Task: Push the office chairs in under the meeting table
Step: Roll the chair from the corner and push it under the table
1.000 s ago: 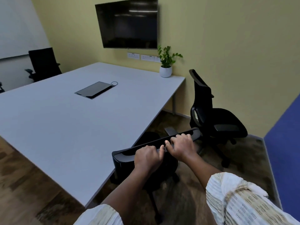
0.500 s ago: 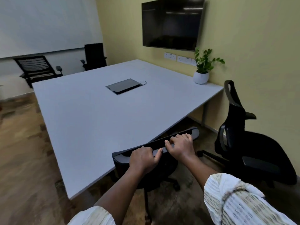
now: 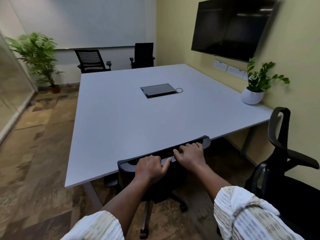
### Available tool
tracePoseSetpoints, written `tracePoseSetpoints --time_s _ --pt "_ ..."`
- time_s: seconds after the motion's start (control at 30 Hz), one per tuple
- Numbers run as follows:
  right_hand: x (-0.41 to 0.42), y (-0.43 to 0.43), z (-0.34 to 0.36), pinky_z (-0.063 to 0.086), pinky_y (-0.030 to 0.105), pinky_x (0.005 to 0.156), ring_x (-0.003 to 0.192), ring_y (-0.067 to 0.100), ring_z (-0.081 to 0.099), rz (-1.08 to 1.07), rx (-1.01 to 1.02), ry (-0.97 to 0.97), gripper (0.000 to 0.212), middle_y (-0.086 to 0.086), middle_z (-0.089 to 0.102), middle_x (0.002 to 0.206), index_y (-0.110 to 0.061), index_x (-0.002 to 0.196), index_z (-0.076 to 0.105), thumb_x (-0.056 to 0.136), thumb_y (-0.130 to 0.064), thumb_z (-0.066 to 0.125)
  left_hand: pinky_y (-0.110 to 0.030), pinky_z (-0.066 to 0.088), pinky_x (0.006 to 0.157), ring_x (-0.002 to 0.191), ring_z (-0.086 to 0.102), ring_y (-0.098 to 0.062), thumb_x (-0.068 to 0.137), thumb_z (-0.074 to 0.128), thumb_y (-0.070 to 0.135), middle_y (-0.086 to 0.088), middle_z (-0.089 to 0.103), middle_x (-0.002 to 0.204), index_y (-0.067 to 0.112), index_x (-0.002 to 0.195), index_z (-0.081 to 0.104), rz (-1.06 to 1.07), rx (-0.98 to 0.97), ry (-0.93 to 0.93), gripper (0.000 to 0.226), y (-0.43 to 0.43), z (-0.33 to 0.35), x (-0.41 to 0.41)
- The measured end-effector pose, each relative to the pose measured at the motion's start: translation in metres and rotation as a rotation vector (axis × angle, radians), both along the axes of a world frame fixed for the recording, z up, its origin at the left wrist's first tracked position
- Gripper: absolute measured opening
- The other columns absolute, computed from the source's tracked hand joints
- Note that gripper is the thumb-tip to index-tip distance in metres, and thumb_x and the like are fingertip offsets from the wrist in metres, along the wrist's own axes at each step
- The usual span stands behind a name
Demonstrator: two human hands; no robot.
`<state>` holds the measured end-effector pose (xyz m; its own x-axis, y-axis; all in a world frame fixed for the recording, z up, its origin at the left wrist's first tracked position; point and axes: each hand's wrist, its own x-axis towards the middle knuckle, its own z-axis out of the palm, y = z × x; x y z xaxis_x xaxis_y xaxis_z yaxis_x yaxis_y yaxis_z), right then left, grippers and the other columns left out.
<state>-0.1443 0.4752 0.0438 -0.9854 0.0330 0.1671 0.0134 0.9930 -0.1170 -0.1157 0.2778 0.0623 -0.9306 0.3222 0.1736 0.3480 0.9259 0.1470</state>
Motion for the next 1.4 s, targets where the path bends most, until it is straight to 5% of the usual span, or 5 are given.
tracePoseSetpoints --time_s 0.27,0.6,0.87,1.4 --pt "-0.043 0.01 0.0 0.027 0.046 0.105 0.104 0.027 0.057 0.152 -0.085 0.008 0.061 0.003 0.07 0.101 -0.021 0.093 0.069 0.093 -0.065 0.027 -0.035 0.041 0.052 0.058 0.06 -0.022 0.091 0.019 0.073 0.002 0.055 0.058 0.022 0.061 0.049 0.085 0.018 0.073 0.066 0.003 -0.012 -0.039" --pt "-0.053 0.006 -0.016 0.038 0.042 0.084 0.078 0.022 0.058 0.223 -0.117 0.22 0.045 -0.003 0.067 0.078 -0.021 0.079 0.069 0.095 -0.052 0.04 -0.03 0.024 0.042 0.043 0.055 -0.025 0.094 0.035 0.064 -0.002 0.053 0.047 0.022 0.058 0.04 0.051 0.013 0.248 0.056 -0.008 -0.026 -0.053" --pt "-0.057 0.032 -0.012 0.043 0.04 0.081 0.089 0.021 0.053 0.315 -0.307 0.249 0.034 0.001 0.062 0.093 -0.018 0.097 0.064 0.096 -0.048 0.049 -0.033 0.03 0.051 0.063 0.051 -0.023 0.095 0.046 0.053 -0.001 0.052 0.072 0.017 0.078 0.051 -0.007 0.049 0.29 0.04 -0.004 -0.024 -0.058" --pt "0.0 0.247 0.012 0.043 0.047 0.09 0.106 0.03 0.054 -0.263 -0.163 0.326 0.045 0.008 0.06 0.112 -0.017 0.117 0.06 0.086 -0.05 0.053 -0.039 0.04 0.065 0.077 0.05 -0.027 0.097 0.043 0.051 -0.006 0.054 0.089 0.015 0.093 0.053 -0.518 0.105 0.23 0.037 0.268 0.004 -0.098"
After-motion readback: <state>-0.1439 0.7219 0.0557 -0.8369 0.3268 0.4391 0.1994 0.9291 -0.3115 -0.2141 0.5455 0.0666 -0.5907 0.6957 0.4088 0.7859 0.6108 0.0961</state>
